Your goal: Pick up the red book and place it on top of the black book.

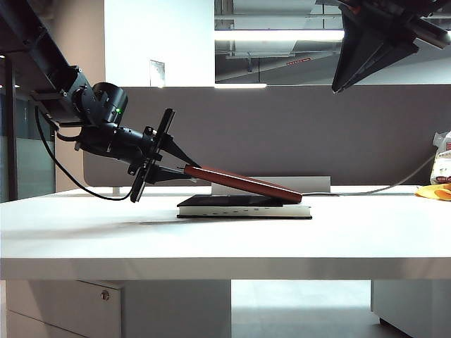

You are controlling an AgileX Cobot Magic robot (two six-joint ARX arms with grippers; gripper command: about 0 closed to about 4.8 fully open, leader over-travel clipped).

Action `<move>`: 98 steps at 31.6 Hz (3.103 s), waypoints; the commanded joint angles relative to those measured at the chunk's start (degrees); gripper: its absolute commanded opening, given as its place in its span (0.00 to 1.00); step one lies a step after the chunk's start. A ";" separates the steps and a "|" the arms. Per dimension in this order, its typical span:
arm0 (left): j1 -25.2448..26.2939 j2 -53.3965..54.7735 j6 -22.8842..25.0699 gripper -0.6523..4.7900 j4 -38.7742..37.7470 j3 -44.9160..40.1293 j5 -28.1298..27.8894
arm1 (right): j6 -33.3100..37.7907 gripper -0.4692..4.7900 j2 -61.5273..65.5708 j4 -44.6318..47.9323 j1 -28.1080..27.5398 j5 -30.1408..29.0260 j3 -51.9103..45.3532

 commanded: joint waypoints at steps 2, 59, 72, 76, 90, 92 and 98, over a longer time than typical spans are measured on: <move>0.04 -0.59 2.40 0.34 1.33 0.59 0.17 | 0.04 0.08 -0.20 -0.17 0.07 0.09 0.24; -2.19 -0.66 27.80 0.73 -28.28 13.94 -18.73 | 0.04 0.08 -0.20 -2.12 0.09 0.07 0.24; -2.03 -4.09 33.16 0.33 -32.63 13.99 -19.19 | 0.07 0.08 -0.24 -1.75 0.07 1.84 0.24; -2.01 -6.82 33.16 0.31 -32.59 13.99 -19.19 | 0.17 0.08 -1.01 -1.31 0.07 3.34 0.26; -2.01 -16.28 36.96 0.11 -37.97 13.88 -23.30 | 0.96 0.08 -13.38 -3.39 0.02 12.83 0.24; -2.01 -17.90 38.10 0.11 -39.93 13.81 -24.15 | 1.05 0.08 -14.93 -4.26 0.02 14.03 0.20; -2.01 -24.98 39.36 0.11 -39.50 9.44 -27.85 | 1.18 0.08 -18.29 -5.73 0.02 15.32 -0.02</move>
